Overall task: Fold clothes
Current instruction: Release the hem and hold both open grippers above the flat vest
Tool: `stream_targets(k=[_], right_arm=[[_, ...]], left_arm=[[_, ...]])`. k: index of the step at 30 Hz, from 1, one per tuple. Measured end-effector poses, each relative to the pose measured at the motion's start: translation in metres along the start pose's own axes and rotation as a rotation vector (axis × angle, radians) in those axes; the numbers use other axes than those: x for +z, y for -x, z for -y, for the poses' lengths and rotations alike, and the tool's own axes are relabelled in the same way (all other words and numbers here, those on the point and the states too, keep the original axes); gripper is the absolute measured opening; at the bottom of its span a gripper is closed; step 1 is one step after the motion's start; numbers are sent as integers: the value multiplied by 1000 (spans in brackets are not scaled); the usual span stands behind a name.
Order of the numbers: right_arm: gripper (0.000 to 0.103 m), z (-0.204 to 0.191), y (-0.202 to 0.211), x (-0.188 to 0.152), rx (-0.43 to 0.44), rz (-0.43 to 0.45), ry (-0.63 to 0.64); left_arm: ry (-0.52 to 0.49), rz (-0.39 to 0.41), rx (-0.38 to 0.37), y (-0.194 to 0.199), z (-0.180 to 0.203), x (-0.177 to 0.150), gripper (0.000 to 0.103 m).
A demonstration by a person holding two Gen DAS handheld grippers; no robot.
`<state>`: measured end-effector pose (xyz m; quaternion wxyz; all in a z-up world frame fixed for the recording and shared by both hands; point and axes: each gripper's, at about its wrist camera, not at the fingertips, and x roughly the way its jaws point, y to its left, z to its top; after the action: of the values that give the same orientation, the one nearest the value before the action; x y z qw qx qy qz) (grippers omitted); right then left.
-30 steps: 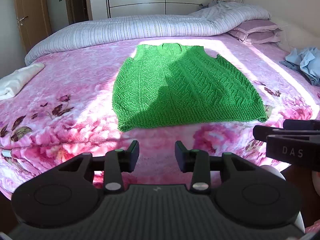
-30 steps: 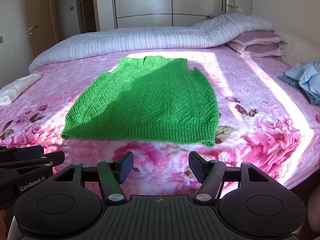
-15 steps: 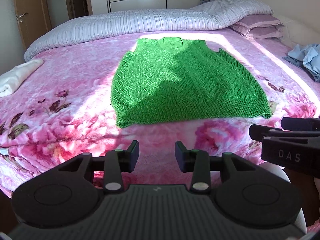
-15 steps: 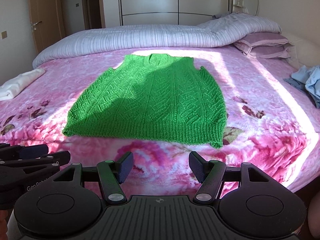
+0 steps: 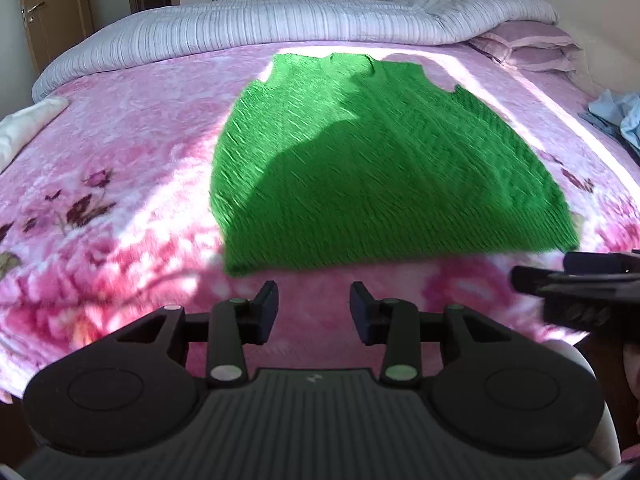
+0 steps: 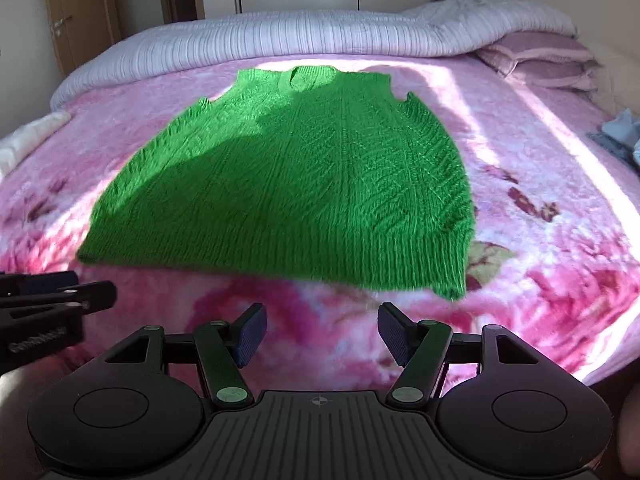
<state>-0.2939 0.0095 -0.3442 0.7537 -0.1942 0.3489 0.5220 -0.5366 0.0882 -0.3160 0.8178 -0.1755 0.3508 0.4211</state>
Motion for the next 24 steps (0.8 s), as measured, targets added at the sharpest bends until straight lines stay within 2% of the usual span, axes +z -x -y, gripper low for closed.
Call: stream_targets(k=[4, 11, 17, 24], right_arm=[[65, 28, -13, 22, 12, 21, 36], [65, 76, -37, 61, 33, 56, 101], [65, 87, -81, 85, 47, -21, 147], [65, 85, -99, 113, 13, -19, 121]], left_arm=[[-4, 2, -5, -21, -23, 19, 35], [-80, 28, -93, -53, -43, 57, 35], [-135, 7, -94, -92, -44, 86, 35], [-118, 8, -97, -110, -42, 107, 35]])
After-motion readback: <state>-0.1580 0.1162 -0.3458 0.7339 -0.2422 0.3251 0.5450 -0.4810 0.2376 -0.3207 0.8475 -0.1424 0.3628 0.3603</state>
